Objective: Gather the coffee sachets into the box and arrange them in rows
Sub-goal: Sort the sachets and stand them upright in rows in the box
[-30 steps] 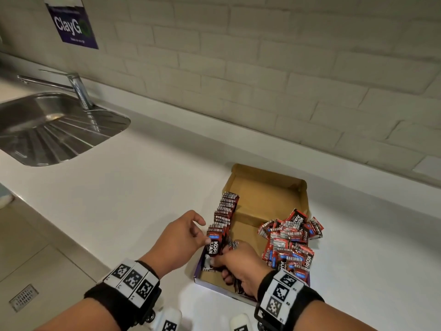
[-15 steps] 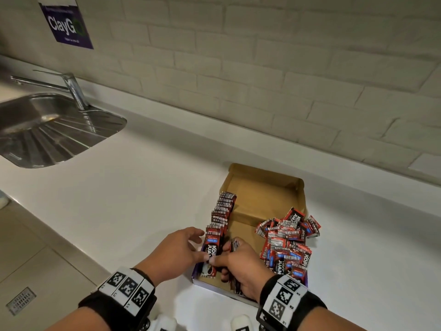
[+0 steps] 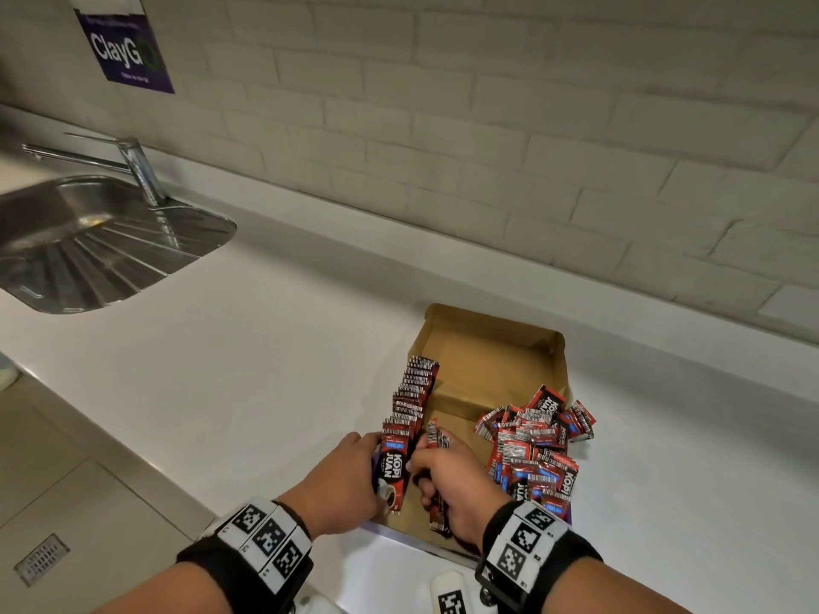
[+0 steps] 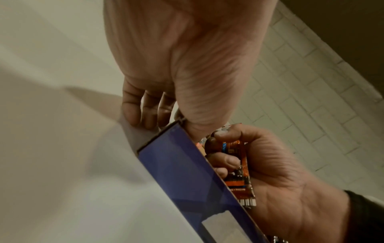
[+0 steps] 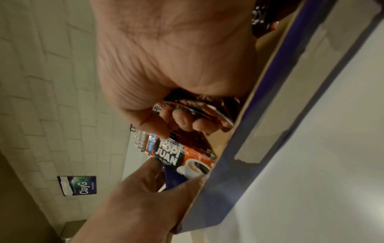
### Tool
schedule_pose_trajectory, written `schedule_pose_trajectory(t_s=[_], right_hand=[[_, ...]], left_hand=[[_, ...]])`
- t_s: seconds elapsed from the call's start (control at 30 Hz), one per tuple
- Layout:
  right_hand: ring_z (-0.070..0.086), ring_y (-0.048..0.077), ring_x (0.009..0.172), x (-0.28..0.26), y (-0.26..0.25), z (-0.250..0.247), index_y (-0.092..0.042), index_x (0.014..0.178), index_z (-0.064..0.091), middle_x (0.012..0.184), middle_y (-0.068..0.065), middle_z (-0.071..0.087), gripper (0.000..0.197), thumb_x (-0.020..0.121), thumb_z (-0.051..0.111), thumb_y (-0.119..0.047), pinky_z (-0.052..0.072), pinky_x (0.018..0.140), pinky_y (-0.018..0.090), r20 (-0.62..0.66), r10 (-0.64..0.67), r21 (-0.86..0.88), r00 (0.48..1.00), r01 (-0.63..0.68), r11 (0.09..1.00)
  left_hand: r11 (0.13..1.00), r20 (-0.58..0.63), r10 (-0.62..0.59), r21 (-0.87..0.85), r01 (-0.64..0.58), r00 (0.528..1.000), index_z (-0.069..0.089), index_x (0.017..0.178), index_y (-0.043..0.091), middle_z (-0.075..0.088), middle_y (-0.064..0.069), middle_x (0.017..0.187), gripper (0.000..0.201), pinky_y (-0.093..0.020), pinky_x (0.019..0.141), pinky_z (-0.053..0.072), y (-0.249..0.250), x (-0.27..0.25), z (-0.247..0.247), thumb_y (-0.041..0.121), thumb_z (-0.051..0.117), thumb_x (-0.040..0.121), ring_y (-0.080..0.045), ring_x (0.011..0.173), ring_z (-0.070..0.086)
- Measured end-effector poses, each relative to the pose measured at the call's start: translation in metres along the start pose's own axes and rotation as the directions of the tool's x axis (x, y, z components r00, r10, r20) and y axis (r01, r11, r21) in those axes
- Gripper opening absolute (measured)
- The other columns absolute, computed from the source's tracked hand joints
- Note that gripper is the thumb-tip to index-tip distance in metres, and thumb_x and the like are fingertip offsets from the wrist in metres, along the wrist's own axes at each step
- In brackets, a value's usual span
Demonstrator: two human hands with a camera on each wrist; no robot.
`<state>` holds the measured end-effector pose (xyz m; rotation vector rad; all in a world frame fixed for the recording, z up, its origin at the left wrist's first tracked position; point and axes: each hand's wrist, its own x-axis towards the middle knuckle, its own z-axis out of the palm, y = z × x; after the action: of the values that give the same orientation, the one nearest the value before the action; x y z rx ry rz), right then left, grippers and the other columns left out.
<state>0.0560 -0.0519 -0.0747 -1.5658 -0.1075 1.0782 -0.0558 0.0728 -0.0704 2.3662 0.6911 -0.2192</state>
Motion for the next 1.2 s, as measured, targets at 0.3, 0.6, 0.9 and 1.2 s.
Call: schedule_pose_trajectory(t_s=[0.3, 0.6, 0.9, 1.2], right_hand=[[0.036, 0.013, 0.044, 0.002, -0.006, 0.001, -0.018, 0.091, 0.051, 0.060, 0.003, 0.050, 0.029, 0.079, 0.057, 0.008, 0.030, 0.045, 0.024, 0.085, -0.001, -0.065, 0.996, 0.007, 0.998], [0.036, 0.014, 0.044, 0.003, -0.005, 0.000, -0.019, 0.086, 0.046, 0.061, 0.004, 0.051, 0.035, 0.080, 0.058, 0.013, 0.032, 0.044, 0.025, 0.084, 0.011, -0.093, 0.996, -0.003, 0.996], [0.033, 0.015, 0.042, 0.002, -0.001, -0.004, -0.018, 0.088, 0.045, 0.055, 0.003, 0.047, 0.035, 0.080, 0.053, 0.015, 0.030, 0.044, 0.025, 0.073, 0.003, -0.037, 0.997, -0.001, 0.999], [0.033, 0.015, 0.041, 0.001, -0.001, -0.006, -0.017, 0.088, 0.045, 0.050, 0.000, 0.052, 0.035, 0.081, 0.053, 0.017, 0.032, 0.043, 0.025, 0.084, -0.005, -0.019, 0.996, 0.007, 1.000]], left_hand=[[0.983, -0.055, 0.134, -0.119, -0.140, 0.989, 0.035, 0.139, 0.041, 0.060, 0.007, 0.101, 0.071, -0.030, 0.080, 0.054, -0.003, 0.001, 0.004, 0.026, 0.053, 0.072, -0.008, 0.090, 0.059], [0.985, -0.046, 0.143, -0.088, -0.146, 0.989, 0.041, 0.132, 0.035, 0.063, 0.006, 0.099, 0.064, -0.029, 0.079, 0.053, 0.000, 0.007, 0.000, 0.027, 0.049, 0.069, -0.010, 0.089, 0.060], [0.976, -0.036, 0.185, -0.108, -0.188, 0.982, 0.039, 0.135, 0.036, 0.058, 0.018, 0.093, 0.062, -0.020, 0.072, 0.043, -0.003, 0.004, -0.002, 0.017, 0.052, 0.077, -0.006, 0.086, 0.055], [0.980, -0.025, 0.168, -0.109, -0.169, 0.986, 0.041, 0.127, 0.039, 0.062, 0.006, 0.098, 0.057, -0.029, 0.075, 0.052, -0.010, 0.009, 0.002, 0.030, 0.053, 0.072, -0.011, 0.085, 0.059]])
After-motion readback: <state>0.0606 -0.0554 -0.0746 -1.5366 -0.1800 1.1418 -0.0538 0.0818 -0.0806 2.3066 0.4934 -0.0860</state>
